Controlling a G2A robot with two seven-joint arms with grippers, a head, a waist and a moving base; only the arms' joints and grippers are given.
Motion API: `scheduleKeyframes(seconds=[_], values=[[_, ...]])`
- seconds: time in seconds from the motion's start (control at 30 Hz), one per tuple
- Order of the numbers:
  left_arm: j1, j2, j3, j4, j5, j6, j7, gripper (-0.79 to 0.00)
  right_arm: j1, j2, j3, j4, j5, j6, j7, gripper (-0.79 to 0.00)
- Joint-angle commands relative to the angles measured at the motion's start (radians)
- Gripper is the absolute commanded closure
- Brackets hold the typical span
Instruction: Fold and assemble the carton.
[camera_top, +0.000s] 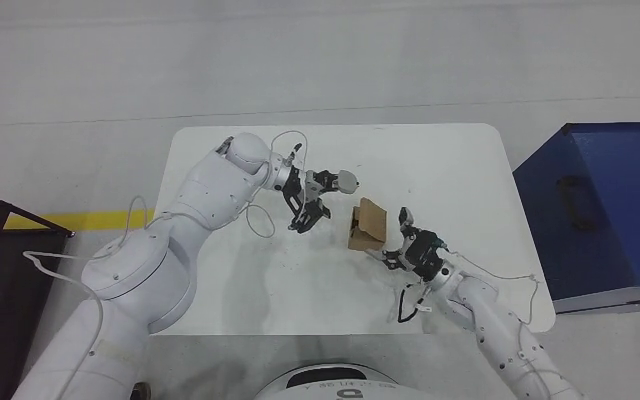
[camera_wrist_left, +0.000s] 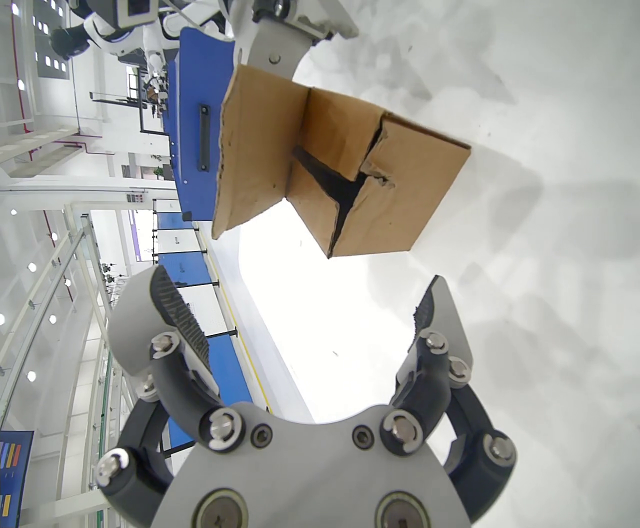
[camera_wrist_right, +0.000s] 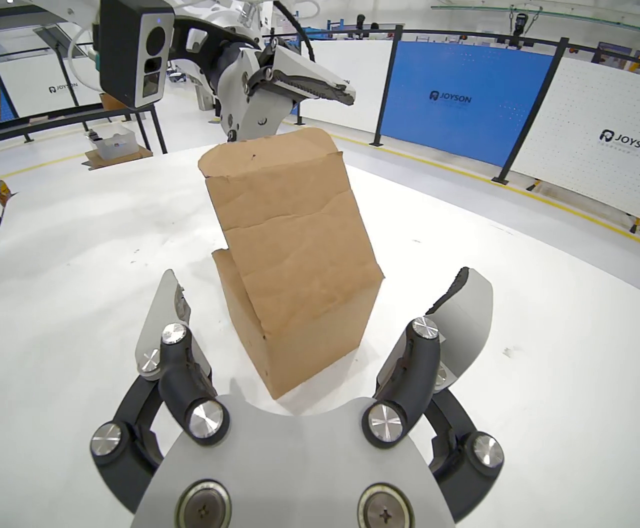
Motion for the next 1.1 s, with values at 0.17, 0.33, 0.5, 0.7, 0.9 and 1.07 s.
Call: scheduleKeyframes(seconds=[0.17,0.33,0.5,0.7,0.9,1.07], values=[[0.003,0.007,-0.015,0.039,-0.022,0.019,0.015,-0.785,0.003,-0.013,0.013,0.015,0.072,0.123,0.036,-0.099],[0.005,0.021,-0.038,0.092,-0.059,0.041,0.043,-0.785,-0.009,-0.002,0.081,0.021,0.134,0.03,0.013,0.0],[0.008,0.035,-0.055,0.121,-0.084,0.063,0.054,-0.785,-0.018,0.001,0.115,-0.013,0.169,0.022,0.059,0.0],[0.015,0.05,-0.071,0.129,-0.108,0.081,0.078,-0.785,-0.005,-0.001,0.13,-0.032,0.232,-0.016,0.092,0.0],[0.024,0.064,-0.084,0.129,-0.127,0.09,0.081,-0.785,0.009,0.009,0.206,-0.006,0.319,-0.099,0.155,-0.366],[0.033,0.073,-0.093,0.123,-0.141,0.094,0.084,-0.785,-0.064,0.019,0.291,-0.095,0.269,-0.031,0.142,-0.551]])
